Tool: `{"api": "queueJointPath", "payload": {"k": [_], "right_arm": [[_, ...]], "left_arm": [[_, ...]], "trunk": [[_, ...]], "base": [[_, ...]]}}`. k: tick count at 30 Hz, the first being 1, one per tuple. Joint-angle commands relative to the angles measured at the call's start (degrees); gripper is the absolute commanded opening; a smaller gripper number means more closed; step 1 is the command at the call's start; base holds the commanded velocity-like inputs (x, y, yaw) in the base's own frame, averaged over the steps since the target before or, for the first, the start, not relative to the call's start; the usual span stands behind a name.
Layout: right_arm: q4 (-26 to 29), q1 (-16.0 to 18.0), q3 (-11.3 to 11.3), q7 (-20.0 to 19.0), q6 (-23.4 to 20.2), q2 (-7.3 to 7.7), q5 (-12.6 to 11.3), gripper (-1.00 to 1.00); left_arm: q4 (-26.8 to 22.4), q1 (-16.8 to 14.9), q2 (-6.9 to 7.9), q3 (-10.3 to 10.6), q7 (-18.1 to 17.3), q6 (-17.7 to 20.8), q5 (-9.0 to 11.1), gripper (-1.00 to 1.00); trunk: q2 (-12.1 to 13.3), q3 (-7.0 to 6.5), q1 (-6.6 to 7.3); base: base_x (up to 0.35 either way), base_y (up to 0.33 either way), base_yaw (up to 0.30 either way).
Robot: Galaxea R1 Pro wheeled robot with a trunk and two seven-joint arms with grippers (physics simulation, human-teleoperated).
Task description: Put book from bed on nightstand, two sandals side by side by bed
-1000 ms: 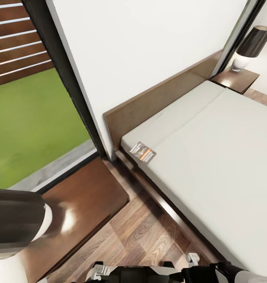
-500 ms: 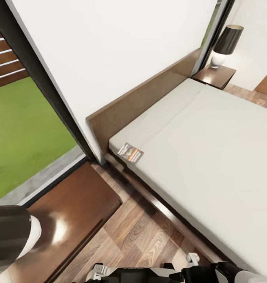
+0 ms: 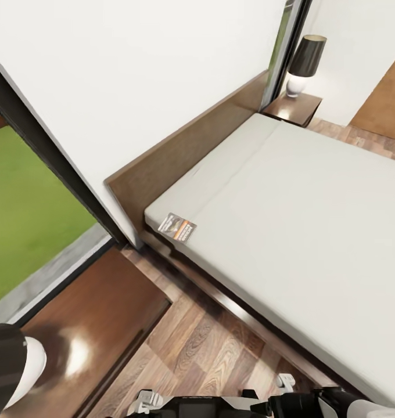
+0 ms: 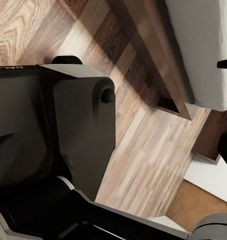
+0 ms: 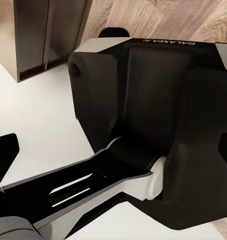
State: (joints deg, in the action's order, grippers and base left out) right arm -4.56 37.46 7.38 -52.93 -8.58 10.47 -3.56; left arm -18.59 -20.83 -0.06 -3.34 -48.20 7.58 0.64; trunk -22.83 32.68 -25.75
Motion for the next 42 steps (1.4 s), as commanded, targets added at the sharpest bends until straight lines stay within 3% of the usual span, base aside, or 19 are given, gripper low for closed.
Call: {"api": "queueJointPath", "payload": {"k": [1,30,42], "right_arm": [[-0.12,0.09,0.27,-0.24,-0.39,0.02,-0.39,1.00],[-0.15,0.08,0.27,-0.16,-0.38,0.00,-0.39,1.00],[-0.15,0.07,0.27,-0.15,-0.31,0.01,-0.39,1.00]], "left_arm": [[-0.05,0.00,-0.02,-0.35,-0.32,0.59,0.07,1.00],[-0.05,0.00,0.85,-0.40,-0.41,0.51,0.15,1.00],[-0.05,0.00,0.85,-0.42,-0.32,0.51,0.15,1.00]], "trunk": [[-0.09,0.07,-0.03],[-0.09,0.07,-0.03],[-0.09,0.07,-0.03]], "base": [[0.000,0.000,-0.273],[0.000,0.000,-0.280],[0.139,0.000,-0.180]]}}
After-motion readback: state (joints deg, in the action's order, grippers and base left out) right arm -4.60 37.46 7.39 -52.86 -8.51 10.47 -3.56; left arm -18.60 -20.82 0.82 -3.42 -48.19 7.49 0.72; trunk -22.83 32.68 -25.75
